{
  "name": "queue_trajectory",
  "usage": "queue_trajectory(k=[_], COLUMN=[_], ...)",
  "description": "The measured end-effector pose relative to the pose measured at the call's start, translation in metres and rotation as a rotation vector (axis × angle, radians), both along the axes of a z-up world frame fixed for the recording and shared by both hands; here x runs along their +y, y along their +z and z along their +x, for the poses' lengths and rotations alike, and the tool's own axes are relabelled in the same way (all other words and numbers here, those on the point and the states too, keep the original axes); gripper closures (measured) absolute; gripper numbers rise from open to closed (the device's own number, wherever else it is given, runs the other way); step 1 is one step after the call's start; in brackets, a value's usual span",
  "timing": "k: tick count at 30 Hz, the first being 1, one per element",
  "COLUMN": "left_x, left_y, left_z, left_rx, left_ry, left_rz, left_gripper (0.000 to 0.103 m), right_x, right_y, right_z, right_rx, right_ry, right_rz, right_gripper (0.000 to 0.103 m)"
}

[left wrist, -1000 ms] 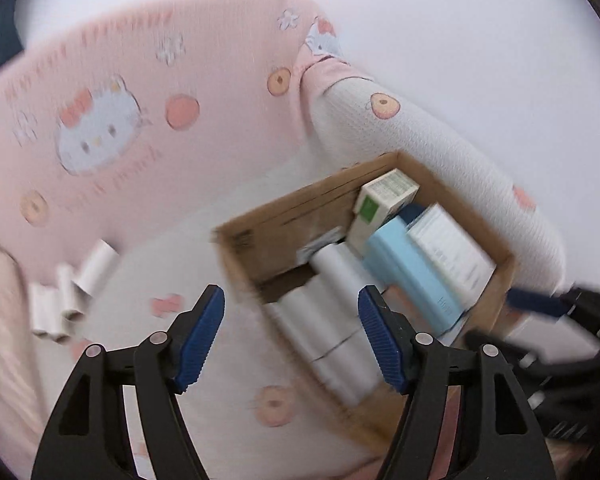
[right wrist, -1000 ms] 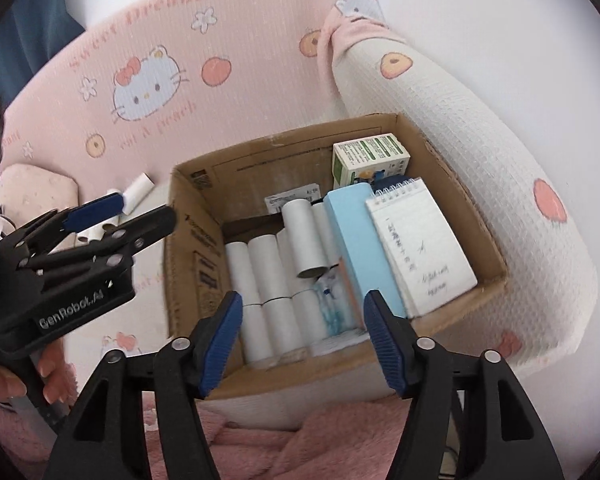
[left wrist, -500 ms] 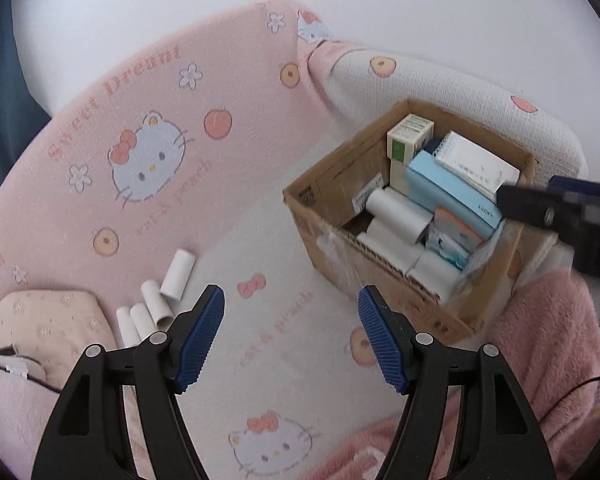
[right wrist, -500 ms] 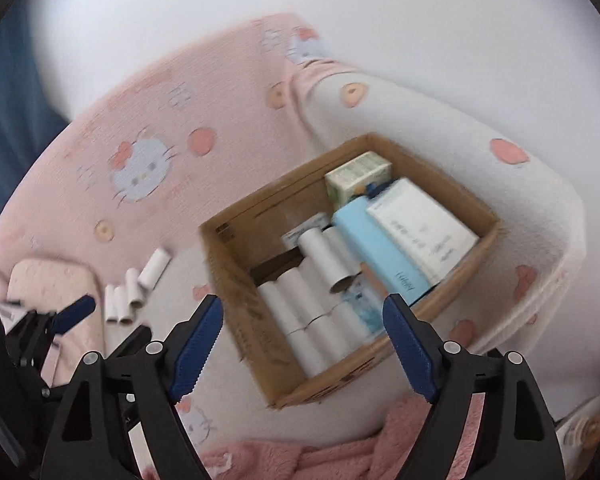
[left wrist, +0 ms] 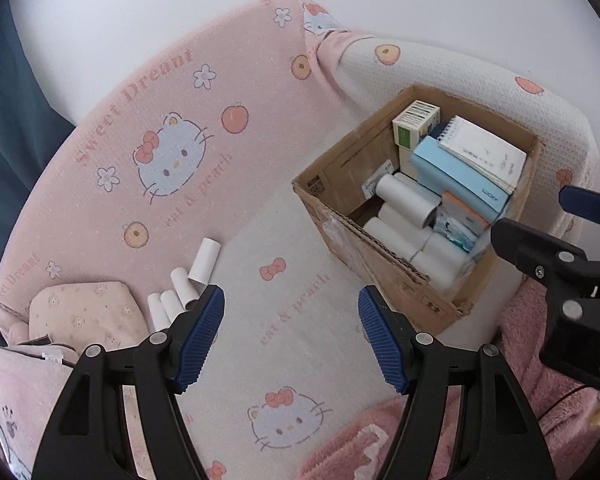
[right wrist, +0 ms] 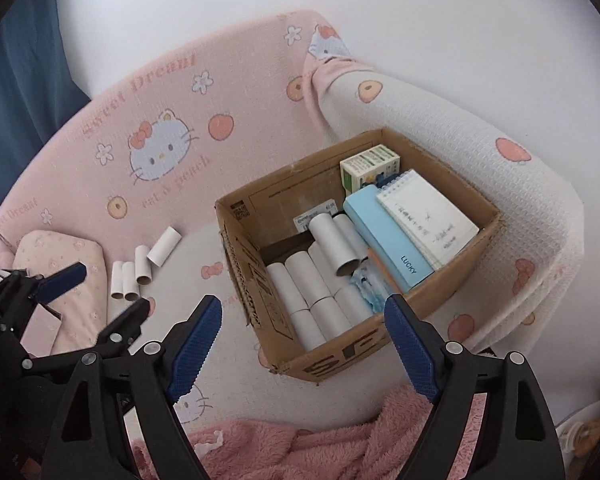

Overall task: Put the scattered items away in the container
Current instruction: 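Lift both open tools out of the box and back away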

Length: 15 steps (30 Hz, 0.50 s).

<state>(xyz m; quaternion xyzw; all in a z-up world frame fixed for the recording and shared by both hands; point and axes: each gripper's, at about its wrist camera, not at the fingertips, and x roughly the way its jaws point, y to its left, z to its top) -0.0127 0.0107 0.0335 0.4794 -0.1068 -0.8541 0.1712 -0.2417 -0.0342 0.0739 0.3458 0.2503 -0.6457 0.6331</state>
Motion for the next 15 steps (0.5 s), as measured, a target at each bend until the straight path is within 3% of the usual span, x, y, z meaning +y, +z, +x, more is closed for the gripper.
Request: queue_trajectory(k=[15], left_x=[0.016], left_y=[0.011], left_z=[0.005], left_rx=[0.027], left_ry=[-0.037], left_rz=[-0.020], left_gripper=[0.030], right_x=[0.016], right_y=[0.014], right_z=[0.003], right_rx=[0.029], right_ry=[0.017], right_rz=[-0.028], right_gripper=[0.012])
